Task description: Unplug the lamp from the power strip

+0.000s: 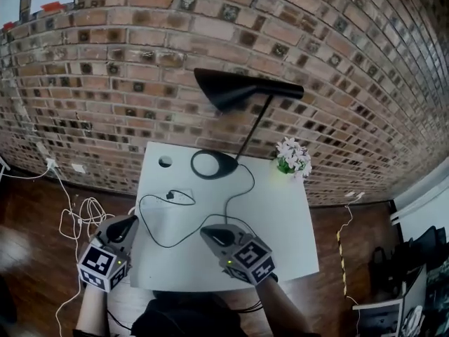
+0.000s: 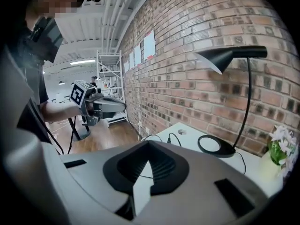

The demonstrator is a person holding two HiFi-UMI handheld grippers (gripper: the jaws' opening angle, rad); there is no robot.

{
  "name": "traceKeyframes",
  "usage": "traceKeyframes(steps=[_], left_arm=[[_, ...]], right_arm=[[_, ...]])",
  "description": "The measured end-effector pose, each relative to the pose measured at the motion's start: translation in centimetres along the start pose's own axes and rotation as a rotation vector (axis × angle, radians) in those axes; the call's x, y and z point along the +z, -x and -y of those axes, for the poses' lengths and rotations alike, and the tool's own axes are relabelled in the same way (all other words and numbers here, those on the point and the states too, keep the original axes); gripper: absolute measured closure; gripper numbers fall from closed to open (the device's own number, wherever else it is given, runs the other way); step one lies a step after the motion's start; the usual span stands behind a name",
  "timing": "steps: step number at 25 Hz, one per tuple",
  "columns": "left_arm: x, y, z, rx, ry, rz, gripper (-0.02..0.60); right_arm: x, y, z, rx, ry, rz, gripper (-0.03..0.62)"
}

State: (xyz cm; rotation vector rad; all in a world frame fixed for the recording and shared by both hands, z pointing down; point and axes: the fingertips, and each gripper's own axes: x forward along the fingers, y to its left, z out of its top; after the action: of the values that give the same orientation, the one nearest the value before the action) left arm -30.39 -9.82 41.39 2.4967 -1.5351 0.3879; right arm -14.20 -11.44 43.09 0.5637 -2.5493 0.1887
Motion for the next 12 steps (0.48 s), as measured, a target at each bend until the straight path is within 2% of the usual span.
traceKeyframes(steps=[4,12], left_arm=[[0.1,-1.7,-0.3,-0.012,-0.018,0.046,0.586],[0.0,-5.1,-0.4,-0.023,-0.067,-0.003,0.586]], right_arm=[[0.6,0.0,1.5,-0.024,0.005,0.018,0.592],[2.0,-1.5,6.5,-0.022,0.036,0.036,0.592]])
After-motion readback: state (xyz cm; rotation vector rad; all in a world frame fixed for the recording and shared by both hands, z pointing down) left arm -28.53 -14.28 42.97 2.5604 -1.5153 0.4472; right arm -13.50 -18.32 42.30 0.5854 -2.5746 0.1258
